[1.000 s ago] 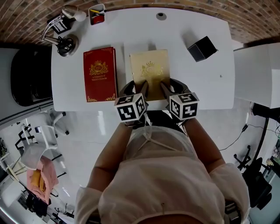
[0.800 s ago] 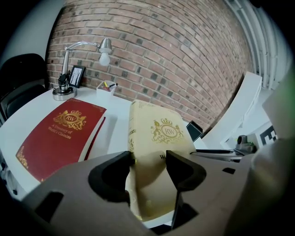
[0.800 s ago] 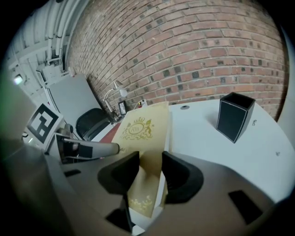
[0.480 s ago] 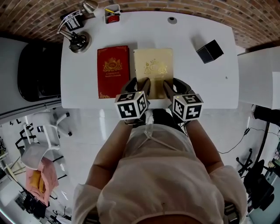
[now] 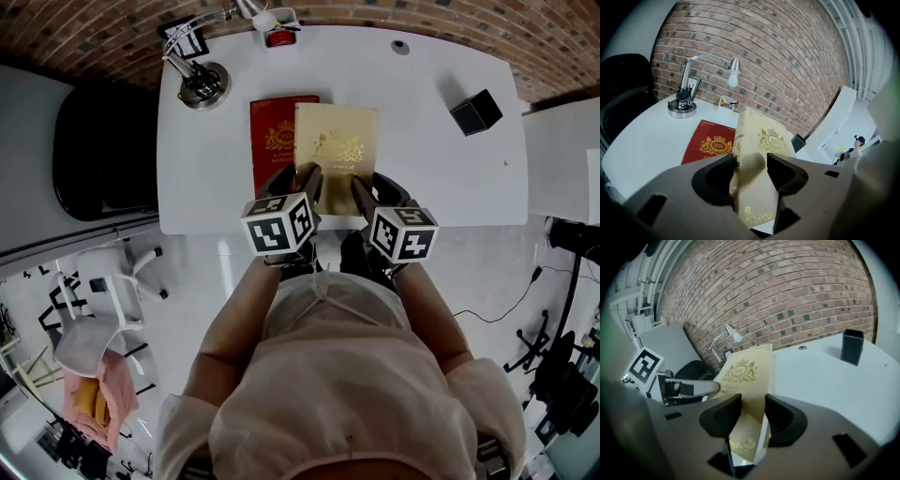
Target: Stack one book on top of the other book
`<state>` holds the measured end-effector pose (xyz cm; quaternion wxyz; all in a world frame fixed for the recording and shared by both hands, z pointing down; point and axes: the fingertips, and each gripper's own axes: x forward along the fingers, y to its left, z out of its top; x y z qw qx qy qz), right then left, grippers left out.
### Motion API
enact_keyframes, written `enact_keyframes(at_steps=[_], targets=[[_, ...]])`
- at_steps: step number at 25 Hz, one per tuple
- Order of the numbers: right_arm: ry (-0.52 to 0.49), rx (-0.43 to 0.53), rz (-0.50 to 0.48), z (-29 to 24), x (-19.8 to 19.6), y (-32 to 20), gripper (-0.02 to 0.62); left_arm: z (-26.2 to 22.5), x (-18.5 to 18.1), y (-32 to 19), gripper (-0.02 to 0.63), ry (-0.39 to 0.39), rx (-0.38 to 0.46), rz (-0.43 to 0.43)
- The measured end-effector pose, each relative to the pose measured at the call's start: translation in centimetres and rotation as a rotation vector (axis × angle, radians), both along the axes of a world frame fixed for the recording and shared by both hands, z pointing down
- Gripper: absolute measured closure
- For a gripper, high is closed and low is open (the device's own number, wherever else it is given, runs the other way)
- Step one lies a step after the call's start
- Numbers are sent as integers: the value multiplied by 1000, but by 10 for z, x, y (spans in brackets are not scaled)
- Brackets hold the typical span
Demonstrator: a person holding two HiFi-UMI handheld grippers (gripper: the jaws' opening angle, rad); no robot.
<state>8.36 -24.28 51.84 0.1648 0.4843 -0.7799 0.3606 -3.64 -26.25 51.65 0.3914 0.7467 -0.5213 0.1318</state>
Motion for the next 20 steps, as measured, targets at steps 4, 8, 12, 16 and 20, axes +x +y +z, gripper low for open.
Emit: enact_keyframes(at_steps=[4, 8, 12, 16, 20], targets=[[2, -3, -18, 5, -41, -4, 430, 5, -42, 0, 373, -11, -4, -28], [2, -10, -40, 9, -77, -8, 430, 14, -76, -1, 373, -15, -21, -53], [8, -43, -38, 18, -94, -12, 430, 23, -95, -4, 373, -32, -34, -59], [12, -79, -44, 28, -99, -18, 430, 31, -102, -7, 373, -20, -70, -67], [20, -104, -63, 37, -103, -24, 430, 43, -106, -10, 373, -28, -98, -70]])
